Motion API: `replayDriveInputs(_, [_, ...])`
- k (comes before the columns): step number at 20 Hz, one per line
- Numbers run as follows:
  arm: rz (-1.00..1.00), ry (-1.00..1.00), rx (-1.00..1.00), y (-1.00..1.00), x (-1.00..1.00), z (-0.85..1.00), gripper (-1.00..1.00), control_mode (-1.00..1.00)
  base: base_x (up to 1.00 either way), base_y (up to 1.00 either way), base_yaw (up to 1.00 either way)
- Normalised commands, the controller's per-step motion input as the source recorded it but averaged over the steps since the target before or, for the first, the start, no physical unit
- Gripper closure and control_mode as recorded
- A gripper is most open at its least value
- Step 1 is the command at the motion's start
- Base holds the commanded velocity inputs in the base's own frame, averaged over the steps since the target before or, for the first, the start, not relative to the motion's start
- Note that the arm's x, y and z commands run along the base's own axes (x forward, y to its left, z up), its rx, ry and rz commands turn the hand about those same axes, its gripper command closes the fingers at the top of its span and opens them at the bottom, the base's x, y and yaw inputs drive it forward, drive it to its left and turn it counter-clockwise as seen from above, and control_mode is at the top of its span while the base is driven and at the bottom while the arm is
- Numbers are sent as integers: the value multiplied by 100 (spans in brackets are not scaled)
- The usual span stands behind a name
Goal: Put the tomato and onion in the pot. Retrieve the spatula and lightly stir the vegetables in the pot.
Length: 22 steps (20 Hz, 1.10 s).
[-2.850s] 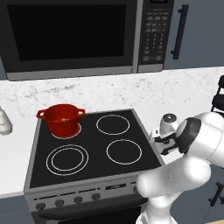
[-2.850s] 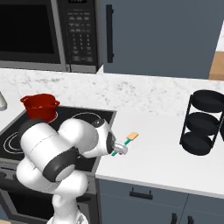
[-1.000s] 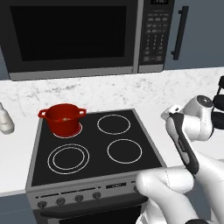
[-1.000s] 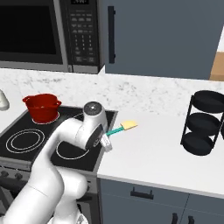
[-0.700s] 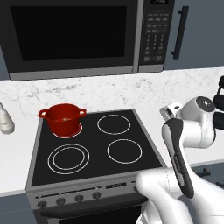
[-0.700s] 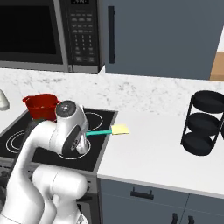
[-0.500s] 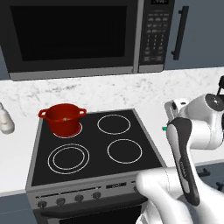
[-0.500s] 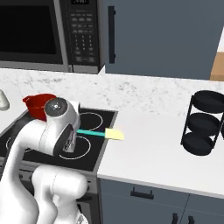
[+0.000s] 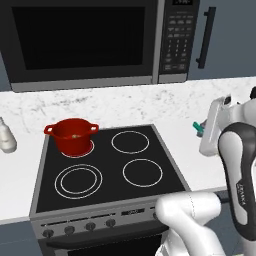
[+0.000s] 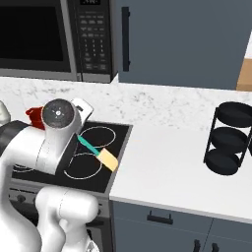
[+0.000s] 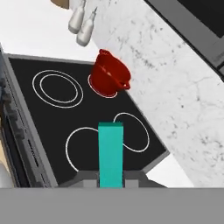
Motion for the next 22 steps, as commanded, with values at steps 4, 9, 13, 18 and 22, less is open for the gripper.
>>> replayDriveInputs(4, [-37,-22,50,19,0,3,100,-100,0,0,0])
replayDriveInputs(9, [-35,-32,49,20,0,0,100,-100,0,0,0])
replayDriveInputs(13, [-40,-16,44,24,0,18,100,-100,0,0,0])
replayDriveInputs(18, [-42,-10,26,22,-26,0,100,-100,0,0,0])
replayDriveInputs(22, [-11,-9,14,-12,-33,-1,100,-100,0,0,0])
